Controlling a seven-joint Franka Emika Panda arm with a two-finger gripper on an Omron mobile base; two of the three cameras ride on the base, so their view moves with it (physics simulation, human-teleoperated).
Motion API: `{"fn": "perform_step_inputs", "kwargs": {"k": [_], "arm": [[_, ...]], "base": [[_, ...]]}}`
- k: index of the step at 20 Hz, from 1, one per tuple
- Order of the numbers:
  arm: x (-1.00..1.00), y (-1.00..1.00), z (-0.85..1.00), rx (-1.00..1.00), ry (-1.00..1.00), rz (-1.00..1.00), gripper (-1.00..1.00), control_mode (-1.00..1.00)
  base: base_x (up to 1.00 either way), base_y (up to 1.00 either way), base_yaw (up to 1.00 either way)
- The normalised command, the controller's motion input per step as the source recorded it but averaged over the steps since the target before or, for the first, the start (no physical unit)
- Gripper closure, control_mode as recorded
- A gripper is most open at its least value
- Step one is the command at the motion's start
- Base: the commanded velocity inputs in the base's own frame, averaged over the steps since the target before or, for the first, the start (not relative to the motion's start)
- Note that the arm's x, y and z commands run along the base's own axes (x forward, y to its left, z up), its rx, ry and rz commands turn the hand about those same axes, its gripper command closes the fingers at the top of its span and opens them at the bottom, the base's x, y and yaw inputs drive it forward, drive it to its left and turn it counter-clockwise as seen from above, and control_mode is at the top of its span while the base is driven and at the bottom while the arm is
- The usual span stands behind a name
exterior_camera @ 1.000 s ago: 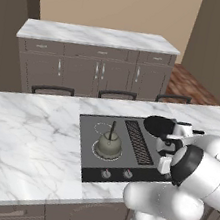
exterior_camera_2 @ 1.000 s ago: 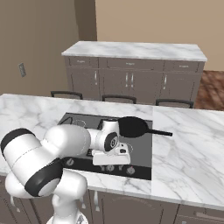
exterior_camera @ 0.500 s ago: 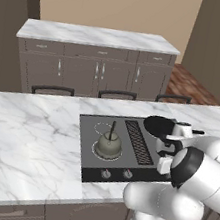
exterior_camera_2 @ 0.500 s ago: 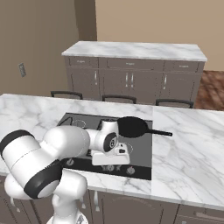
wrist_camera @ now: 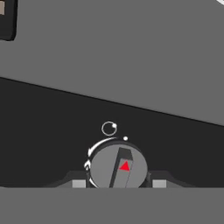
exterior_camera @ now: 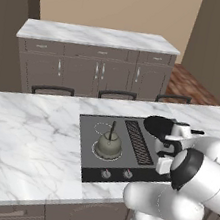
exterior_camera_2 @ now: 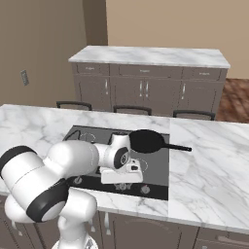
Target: Pick the pan from the cabinet and place it on the stove. Then turn on the stove burner for the pan.
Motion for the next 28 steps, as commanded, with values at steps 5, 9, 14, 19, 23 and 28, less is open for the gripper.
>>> {"fn": "perform_step_inputs", "kwargs": {"k": [5, 9, 14, 19, 23, 28], "arm": [[-0.17, 0.09, -0.18, 0.0, 0.0, 0.01, 1.0, -1.0], [-0.16, 0.01, -0.25, 0.01, 0.0, 0.13, 1.0, -1.0], [-0.19, 0.05, -0.29, 0.02, 0.0, 0.2, 1.0, -1.0], [-0.29, 0.11, -0.37, 0.0, -0.02, 0.21, 1.0, -1.0], [-0.39, 0.14, -0.44, 0.0, -0.05, 0.22, 1.0, -1.0], [-0.43, 0.13, -0.46, 0.02, -0.06, 0.23, 1.0, -1.0]], "base": [[0.0, 0.0, 0.0], [0.0, 0.0, 0.0], [0.0, 0.0, 0.0], [0.0, 0.0, 0.0], [0.0, 0.0, 0.0], [0.0, 0.0, 0.0]]}}
